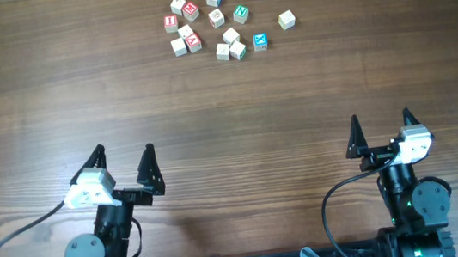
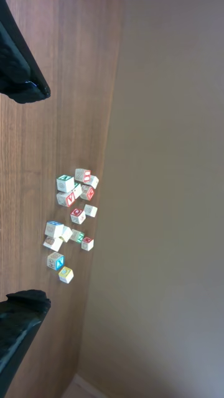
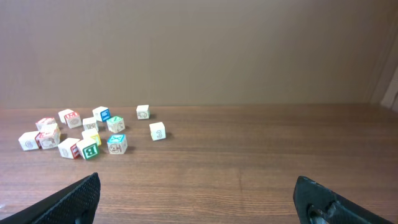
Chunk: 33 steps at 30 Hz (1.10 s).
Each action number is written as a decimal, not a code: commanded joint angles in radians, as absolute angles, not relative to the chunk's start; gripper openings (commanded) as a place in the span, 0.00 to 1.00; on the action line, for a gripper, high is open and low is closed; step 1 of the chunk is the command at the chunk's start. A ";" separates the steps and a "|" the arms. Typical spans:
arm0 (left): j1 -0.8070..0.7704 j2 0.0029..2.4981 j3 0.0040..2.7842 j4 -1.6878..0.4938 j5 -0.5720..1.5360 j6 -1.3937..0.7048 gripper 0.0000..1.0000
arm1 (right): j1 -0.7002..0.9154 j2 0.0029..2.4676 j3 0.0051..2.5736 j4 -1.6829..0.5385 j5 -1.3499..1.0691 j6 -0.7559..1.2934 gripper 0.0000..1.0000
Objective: Form a horizontal line
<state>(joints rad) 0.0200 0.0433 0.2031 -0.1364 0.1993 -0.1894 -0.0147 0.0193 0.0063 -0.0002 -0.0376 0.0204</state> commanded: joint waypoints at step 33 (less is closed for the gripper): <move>0.027 0.577 0.556 -0.352 0.437 -0.198 1.00 | -0.016 0.005 0.005 0.001 -0.054 0.007 1.00</move>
<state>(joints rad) 0.0200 0.5659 0.5396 -0.3660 0.4175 -0.1940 -0.0147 0.0181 0.0063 -0.0002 -0.0376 0.0204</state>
